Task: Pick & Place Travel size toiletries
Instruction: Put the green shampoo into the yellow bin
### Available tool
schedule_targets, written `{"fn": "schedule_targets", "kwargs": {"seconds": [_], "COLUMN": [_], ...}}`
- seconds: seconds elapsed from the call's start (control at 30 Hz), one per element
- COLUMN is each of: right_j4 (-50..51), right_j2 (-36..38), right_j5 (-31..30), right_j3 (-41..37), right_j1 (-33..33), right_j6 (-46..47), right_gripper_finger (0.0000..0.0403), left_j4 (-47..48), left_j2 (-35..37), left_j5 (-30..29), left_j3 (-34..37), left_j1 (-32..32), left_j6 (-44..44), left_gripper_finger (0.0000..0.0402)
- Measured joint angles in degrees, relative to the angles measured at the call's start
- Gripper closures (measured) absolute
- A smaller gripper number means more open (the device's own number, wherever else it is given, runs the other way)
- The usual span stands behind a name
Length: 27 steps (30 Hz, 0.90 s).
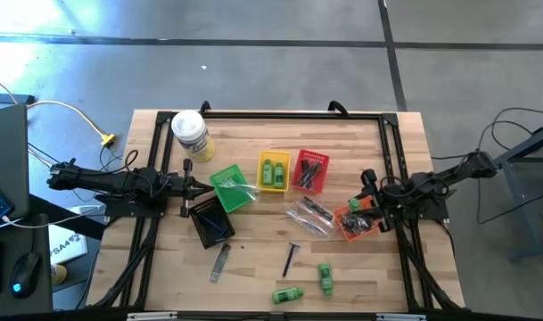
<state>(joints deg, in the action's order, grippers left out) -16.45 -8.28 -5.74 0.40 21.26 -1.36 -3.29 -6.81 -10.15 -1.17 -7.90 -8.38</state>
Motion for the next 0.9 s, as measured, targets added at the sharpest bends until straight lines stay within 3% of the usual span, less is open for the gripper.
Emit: {"fn": "schedule_targets", "kwargs": {"seconds": [0.67, 0.9], "right_j4": [-1.9, -2.5], "right_j2": [-8.5, -10.6], "right_j5": [-0.4, -6.2], "right_j3": [0.0, -0.1], "right_j1": [0.0, 0.0], "right_j6": [4.2, 6.3], "right_gripper_finger": [0.0261, 0.0261], "left_j4": [-0.5, -1.7], "left_j2": [0.0, 0.0], "left_j5": [-0.6, -3.5], "left_j3": [0.0, 0.0], "left_j1": [0.0, 0.0], "left_j6": [-0.3, -0.3], "left_gripper_finger": [0.0402, 0.0402]}}
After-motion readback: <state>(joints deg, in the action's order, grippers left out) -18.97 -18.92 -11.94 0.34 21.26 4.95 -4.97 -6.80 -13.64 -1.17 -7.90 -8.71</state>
